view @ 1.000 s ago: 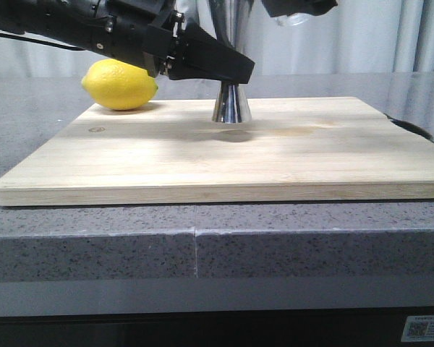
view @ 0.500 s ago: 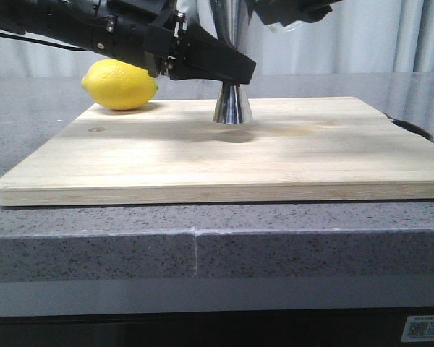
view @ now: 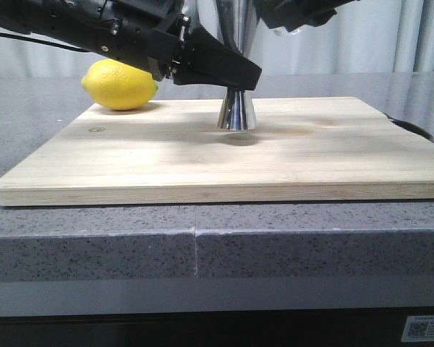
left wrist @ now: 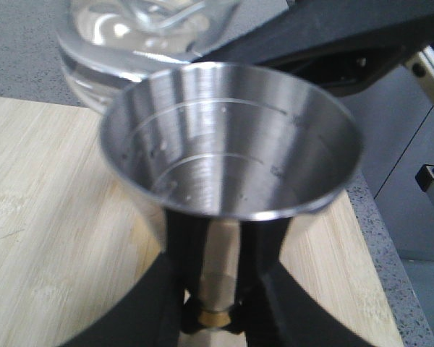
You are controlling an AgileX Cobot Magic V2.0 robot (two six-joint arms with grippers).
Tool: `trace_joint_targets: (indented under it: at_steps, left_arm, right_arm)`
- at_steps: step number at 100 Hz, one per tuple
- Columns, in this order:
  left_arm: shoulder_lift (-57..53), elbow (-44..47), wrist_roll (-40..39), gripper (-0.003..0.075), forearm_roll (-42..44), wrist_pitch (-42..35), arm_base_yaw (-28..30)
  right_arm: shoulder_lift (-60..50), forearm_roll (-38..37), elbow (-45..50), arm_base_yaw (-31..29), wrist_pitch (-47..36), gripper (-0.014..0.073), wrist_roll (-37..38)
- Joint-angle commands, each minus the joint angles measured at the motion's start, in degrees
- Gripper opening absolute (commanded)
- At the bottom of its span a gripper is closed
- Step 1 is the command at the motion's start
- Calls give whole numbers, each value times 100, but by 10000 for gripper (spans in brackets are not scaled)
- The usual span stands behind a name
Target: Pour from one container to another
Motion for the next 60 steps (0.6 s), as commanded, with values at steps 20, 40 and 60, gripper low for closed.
trace_joint_targets:
  at_steps: [20,40,60]
  left_arm:
    - [-285,-164,-49,-10,-409,528,-79]
    - [-285,-164,-49,-10,-409,528,-79]
    - [-285,-164,-49,-10,-409,528,-79]
  right_arm:
    - [-232,-80,-208,10,-365,248,-10]
    - [-268,-92,-208,10,-365,248,-10]
    - [-293,-176,-208,10,-335,248,-10]
